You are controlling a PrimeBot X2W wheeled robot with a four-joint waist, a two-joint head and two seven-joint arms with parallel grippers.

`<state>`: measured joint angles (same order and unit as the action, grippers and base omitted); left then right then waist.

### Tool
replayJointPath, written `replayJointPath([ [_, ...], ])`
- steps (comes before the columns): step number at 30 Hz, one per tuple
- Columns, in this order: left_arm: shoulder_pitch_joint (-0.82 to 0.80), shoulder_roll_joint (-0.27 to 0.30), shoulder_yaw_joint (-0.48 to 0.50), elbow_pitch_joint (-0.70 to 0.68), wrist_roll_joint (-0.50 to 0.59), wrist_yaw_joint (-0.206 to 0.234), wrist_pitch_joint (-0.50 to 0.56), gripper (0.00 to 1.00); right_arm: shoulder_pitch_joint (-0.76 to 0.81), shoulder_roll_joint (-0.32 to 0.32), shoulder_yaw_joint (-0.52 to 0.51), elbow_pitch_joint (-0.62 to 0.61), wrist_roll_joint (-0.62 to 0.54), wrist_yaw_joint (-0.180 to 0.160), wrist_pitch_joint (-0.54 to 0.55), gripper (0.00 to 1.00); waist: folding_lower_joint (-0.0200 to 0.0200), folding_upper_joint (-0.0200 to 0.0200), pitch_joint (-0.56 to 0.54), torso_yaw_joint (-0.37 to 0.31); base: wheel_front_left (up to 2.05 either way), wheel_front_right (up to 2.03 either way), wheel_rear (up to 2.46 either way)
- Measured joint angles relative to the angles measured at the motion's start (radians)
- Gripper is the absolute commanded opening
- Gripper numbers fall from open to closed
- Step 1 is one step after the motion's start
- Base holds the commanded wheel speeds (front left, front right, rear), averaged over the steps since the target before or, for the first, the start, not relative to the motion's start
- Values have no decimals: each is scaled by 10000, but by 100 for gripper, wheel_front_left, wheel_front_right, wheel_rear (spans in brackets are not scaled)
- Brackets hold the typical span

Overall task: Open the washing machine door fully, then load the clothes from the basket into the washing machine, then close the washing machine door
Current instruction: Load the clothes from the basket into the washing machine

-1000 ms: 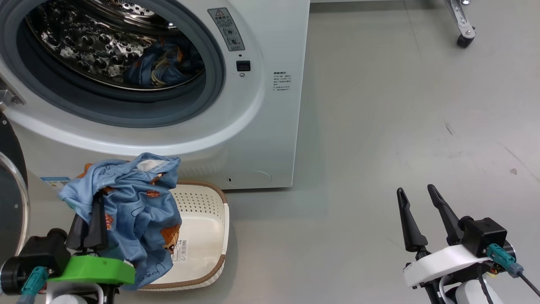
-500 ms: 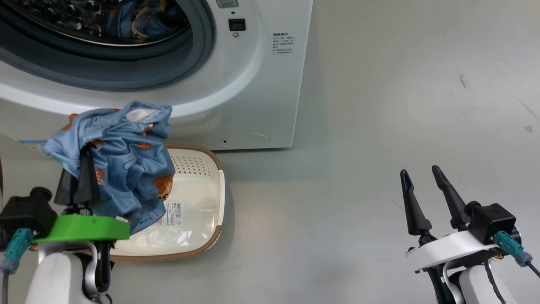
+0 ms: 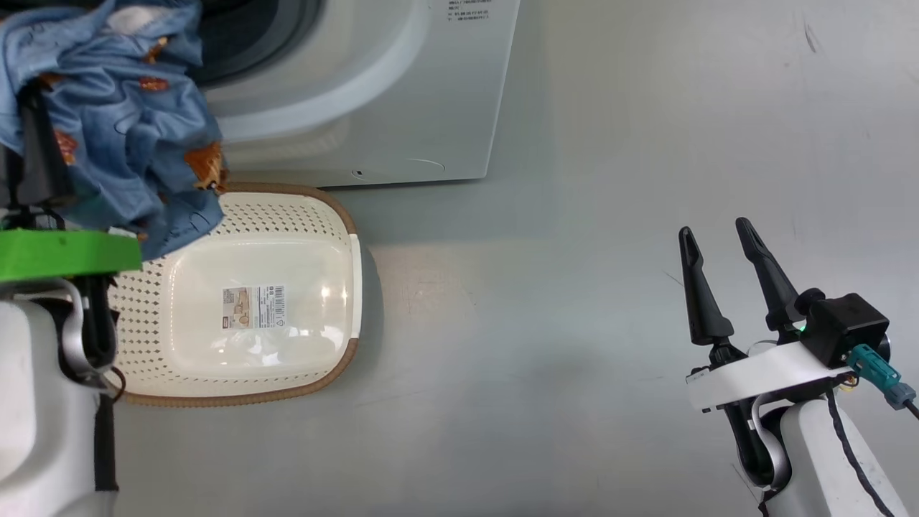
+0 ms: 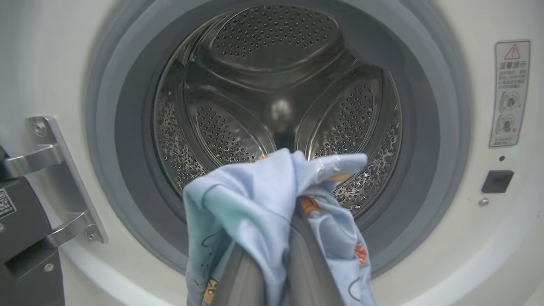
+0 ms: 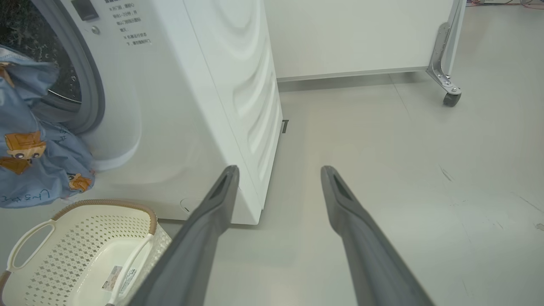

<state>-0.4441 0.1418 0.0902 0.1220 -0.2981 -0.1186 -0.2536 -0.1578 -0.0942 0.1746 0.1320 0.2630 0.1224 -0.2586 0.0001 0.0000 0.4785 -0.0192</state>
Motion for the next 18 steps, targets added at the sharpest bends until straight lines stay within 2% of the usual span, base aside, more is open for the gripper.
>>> replayJointPath([
  [8,-1600,702,-209,662,121,-35,336,0,-252,27,63,12,2,0,0,100,0,0,471,-384,0,0,0],
  [18,-3359,1091,-52,1599,-230,-44,1221,0,-454,174,174,2,73,0,0,100,0,0,1095,-737,0,0,0],
])
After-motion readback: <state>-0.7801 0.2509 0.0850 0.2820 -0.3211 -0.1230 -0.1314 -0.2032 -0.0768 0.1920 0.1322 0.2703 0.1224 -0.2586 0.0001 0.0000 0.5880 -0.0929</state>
